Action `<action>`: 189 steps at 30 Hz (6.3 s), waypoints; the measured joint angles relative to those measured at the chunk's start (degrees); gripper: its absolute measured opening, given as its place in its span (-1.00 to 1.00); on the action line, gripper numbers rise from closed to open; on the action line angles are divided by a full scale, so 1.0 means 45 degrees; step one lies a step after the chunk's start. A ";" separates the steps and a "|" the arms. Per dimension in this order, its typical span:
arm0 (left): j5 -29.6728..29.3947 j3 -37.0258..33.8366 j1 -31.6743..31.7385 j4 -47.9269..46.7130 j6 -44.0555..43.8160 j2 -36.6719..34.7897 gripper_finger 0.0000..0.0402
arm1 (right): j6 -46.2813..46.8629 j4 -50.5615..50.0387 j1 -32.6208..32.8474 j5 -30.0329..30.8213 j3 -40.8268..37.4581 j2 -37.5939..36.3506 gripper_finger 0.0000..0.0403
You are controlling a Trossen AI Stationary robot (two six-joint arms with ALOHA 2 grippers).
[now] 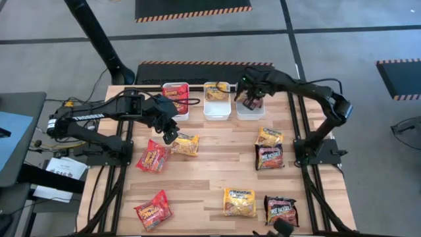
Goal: Sort Maruchan noodles
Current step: Put the black noodle pack into the right white bin, then put the orange noodle pack into the left white bin
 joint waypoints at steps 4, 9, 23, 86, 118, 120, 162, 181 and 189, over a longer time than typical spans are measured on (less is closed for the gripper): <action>0.0002 0.0000 0.0003 -0.0005 0.0000 0.0000 -0.38 | -0.0004 -0.0024 -0.0014 0.0561 0.0000 0.0524 -0.98; 0.0004 0.0000 0.0000 -0.0078 0.0005 0.0000 -0.38 | -0.0541 0.0066 -0.0010 0.1072 0.0000 0.0837 -0.94; 0.0007 0.0000 -0.0001 -0.0064 0.0010 0.0000 -0.38 | -0.0752 -0.0208 -0.0025 0.1660 0.0153 0.0777 -0.50; 0.3512 -0.1501 -0.6768 -0.3219 -0.7455 0.0926 -0.12 | 0.3059 -0.8025 0.3241 0.1242 0.4235 0.0762 -0.48; 0.2365 -0.4896 -1.0730 0.2729 -1.0583 0.0845 -0.12 | 0.7988 -0.8421 0.8067 0.0236 0.4235 0.0762 -0.48; 0.2228 -0.4896 -1.0745 0.2728 -1.0579 0.0845 -0.12 | 0.8198 -0.8416 0.8247 0.0236 0.4235 0.0762 -0.48; 0.3484 -0.4867 -1.1372 0.6789 -1.0080 0.5212 -0.95 | 0.9132 -0.8319 0.8850 0.0256 0.4231 0.0762 -0.48; 0.2082 -0.4906 -0.9922 0.6488 -0.8193 0.2821 -1.00 | 0.9128 -0.8207 0.8845 0.0416 0.4231 0.0767 -0.48; 0.1358 -0.4896 -0.8609 0.5964 -0.6836 0.1435 -1.00 | 0.9123 -0.8236 0.8845 0.0426 0.4231 0.0767 -0.48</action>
